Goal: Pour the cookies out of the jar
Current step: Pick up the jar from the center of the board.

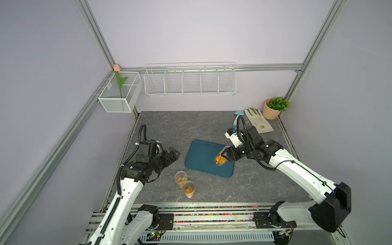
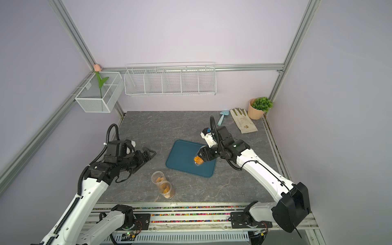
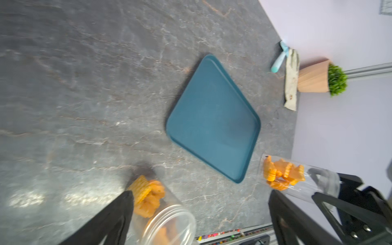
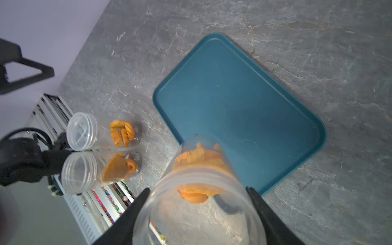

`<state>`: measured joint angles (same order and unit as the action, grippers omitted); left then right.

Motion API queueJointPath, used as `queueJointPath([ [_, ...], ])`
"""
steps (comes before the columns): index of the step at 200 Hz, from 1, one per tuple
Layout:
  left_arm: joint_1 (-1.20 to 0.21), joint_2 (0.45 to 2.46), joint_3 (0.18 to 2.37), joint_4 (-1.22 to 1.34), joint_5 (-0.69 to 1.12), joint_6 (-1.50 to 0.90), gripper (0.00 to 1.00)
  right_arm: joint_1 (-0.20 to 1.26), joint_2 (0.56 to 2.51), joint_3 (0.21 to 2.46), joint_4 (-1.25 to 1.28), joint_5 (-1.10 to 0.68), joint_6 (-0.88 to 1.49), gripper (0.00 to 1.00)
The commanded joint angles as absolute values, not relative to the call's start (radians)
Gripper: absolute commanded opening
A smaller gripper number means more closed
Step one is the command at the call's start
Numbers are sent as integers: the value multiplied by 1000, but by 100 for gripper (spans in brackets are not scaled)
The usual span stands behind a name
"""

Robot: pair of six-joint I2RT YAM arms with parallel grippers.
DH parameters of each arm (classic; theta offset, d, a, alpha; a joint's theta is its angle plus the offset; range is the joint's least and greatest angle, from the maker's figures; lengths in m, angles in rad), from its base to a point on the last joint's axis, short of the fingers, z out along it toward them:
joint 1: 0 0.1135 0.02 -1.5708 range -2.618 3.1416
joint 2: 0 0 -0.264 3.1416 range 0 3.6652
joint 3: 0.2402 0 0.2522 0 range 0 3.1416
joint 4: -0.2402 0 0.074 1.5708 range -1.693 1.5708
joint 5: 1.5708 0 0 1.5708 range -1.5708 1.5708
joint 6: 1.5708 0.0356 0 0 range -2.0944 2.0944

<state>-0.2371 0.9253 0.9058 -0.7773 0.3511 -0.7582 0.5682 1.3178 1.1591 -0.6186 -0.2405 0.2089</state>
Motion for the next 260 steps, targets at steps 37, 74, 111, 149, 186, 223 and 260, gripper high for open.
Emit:
queueJointPath([
  [37, -241, 1052, 935, -370, 628, -1010, 99, 460, 1231, 1125, -420, -398, 554, 68],
  [74, -252, 1102, 866, -5, 715, -1256, 99, 427, 1206, 1102, -301, -433, 723, 69],
  [111, -306, 1168, 849, 202, 721, -1368, 99, 417, 1206, 1074, -164, -440, 892, 70],
  [149, -357, 1239, 857, 331, 724, -1425, 99, 417, 1207, 1055, -23, -437, 1015, 70],
  [186, -378, 1277, 869, 409, 726, -1461, 99, 415, 1222, 1042, 111, -450, 1102, 70],
  [223, -402, 1307, 902, 446, 754, -1475, 99, 416, 1270, 1036, 242, -533, 1173, 71],
  [260, -426, 1340, 902, 508, 784, -1522, 99, 417, 1327, 1035, 367, -607, 1265, 70],
])
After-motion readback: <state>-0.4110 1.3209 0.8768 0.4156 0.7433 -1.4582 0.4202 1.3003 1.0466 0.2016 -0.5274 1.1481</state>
